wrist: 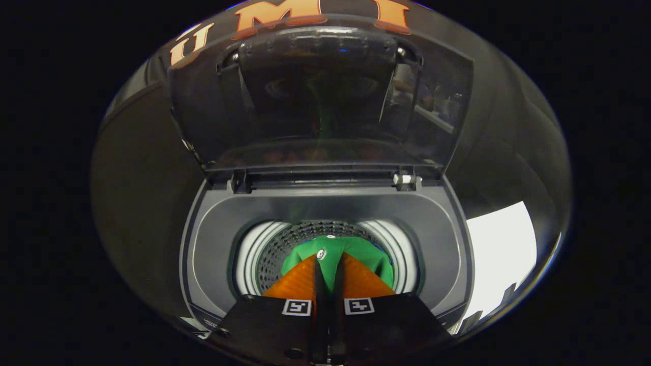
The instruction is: Put the clothes into the washing machine and then close the washing machine lid.
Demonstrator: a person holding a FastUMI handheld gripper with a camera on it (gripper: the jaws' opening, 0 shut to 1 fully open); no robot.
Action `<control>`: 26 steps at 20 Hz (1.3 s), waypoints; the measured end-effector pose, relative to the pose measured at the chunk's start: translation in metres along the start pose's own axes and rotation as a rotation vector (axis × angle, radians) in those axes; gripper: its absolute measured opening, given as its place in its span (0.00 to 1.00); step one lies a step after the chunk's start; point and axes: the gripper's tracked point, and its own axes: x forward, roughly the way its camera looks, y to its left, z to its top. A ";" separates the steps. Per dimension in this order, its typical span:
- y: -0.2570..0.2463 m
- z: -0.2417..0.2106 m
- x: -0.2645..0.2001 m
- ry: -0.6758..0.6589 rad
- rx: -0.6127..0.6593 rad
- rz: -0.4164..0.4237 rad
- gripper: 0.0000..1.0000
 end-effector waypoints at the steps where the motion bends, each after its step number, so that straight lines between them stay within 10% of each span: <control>1: 0.000 -0.005 0.004 0.010 0.001 -0.005 0.11; 10: -0.003 -0.004 -0.014 -0.008 0.038 -0.012 0.31; 17: -0.006 0.072 -0.084 -0.159 0.026 -0.022 1.00; 26: 0.007 0.190 -0.153 -0.359 0.019 0.013 0.98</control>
